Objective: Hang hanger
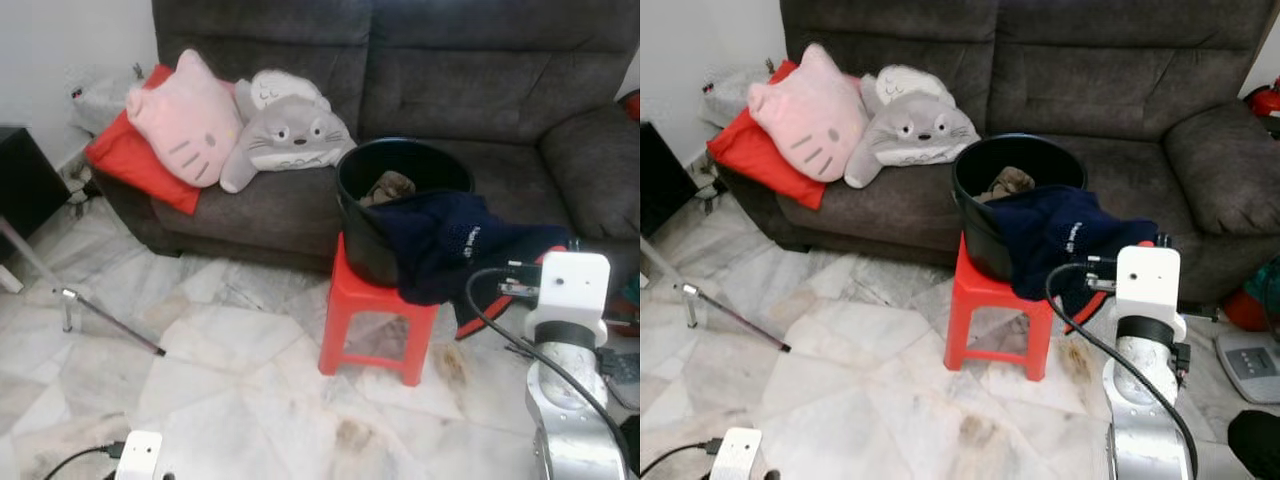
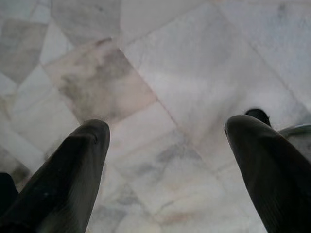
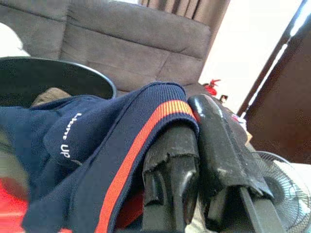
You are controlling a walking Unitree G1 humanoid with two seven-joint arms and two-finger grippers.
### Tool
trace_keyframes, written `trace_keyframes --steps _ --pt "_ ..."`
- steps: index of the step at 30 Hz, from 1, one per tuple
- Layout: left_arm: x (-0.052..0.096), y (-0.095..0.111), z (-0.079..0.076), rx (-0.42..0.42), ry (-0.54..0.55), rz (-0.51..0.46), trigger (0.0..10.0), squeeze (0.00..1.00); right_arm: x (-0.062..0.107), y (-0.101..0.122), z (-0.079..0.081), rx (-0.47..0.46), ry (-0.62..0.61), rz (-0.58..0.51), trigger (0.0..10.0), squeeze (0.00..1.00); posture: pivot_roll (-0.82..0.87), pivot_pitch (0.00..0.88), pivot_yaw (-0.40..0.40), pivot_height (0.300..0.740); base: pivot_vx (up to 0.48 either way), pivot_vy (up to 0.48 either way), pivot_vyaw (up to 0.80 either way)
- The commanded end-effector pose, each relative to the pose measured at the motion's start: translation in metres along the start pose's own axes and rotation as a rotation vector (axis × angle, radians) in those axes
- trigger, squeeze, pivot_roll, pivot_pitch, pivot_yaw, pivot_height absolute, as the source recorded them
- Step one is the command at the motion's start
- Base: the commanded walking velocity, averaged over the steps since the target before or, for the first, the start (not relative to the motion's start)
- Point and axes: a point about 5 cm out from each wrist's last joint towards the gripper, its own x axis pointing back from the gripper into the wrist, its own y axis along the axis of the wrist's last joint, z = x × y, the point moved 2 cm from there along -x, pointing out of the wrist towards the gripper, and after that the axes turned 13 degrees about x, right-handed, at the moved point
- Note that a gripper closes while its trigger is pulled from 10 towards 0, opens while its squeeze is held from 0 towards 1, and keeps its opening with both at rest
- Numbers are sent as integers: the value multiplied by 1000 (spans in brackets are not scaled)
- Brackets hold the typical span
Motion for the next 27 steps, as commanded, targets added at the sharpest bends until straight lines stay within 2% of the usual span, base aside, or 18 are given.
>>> trace_keyframes --steps 1,8,12,13,15,16,18,20,21,23,27 --pt "1 -6 3 -4 4 21 10000 0 -1 3 -4 -1 -16 -13 10000 0 -191 33 29 740 -259 0 0" --pt "1 -6 3 -7 3 20 10000 0 0 7 0 16 11 -36 10000 0 -193 34 31 740 -262 0 0" --pt "1 -5 3 -8 4 21 10000 0 0 11 8 45 73 -68 10000 0 -197 33 33 740 -266 0 0" --pt "1 -5 3 -9 4 20 10000 0 2 14 17 70 136 -100 10000 0 -197 33 33 740 -266 0 0" --pt "1 -5 3 -9 3 20 10000 0 4 16 24 64 189 -111 10000 0 -197 33 33 740 -264 0 0" --pt "1 -5 3 -9 4 20 10000 0 7 18 33 53 256 -125 10000 0 -198 32 32 740 -262 0 0" --pt "1 -5 3 -9 4 20 10000 0 8 19 37 53 283 -133 10000 0 -198 32 32 740 -262 0 0" --pt "1 -5 3 -14 6 19 10000 0 15 25 50 -10 411 -157 10000 0 -199 30 32 740 0 0 0" --pt "1 -5 3 -15 7 19 10000 0 17 27 53 -14 445 -170 10000 0 -199 30 32 740 0 0 0" --pt "1 -5 3 -16 7 19 10000 0 18 28 55 -11 464 -179 10000 0 -199 30 32 740 0 0 0" --pt "1 -5 3 -18 8 20 10000 0 35 38 73 -47 673 -247 10000 0 -202 25 29 740 0 0 0"
